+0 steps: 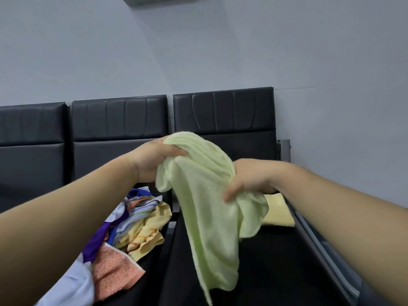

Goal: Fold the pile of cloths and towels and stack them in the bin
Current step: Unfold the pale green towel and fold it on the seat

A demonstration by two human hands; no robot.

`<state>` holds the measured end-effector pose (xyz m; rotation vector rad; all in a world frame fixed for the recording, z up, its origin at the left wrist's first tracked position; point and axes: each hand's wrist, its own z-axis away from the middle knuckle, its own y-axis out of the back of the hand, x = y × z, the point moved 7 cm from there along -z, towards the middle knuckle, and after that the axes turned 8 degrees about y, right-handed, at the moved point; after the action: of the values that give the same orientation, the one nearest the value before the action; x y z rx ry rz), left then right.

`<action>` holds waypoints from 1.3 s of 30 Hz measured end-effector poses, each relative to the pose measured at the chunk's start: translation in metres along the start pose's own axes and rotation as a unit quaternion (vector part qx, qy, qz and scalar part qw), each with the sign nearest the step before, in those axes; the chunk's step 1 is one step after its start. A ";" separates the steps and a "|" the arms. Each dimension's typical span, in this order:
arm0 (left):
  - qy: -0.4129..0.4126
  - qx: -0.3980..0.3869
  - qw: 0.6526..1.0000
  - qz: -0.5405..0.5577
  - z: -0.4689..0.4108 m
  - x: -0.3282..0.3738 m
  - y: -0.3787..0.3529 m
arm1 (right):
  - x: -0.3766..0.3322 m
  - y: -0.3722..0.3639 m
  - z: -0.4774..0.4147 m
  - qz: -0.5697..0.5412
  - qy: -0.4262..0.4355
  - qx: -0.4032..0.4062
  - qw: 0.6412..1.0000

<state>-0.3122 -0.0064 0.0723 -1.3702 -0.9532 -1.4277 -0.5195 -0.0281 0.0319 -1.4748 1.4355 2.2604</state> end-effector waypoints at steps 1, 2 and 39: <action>-0.001 -0.013 1.000 0.003 0.000 -0.001 -0.004 | 0.002 0.005 -0.002 0.069 -0.016 0.023 0.997; 0.006 -0.030 1.000 -0.007 0.001 -0.003 -0.009 | 0.001 0.011 -0.004 0.116 -0.029 0.056 0.991; 0.033 0.087 0.987 -0.132 0.000 -0.022 0.027 | 0.012 0.004 -0.010 0.043 -0.032 -0.029 0.998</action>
<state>-0.2868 -0.0121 0.0488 -1.0906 -1.2207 -1.5345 -0.5210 -0.0420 0.0244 -1.3684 1.4540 2.3960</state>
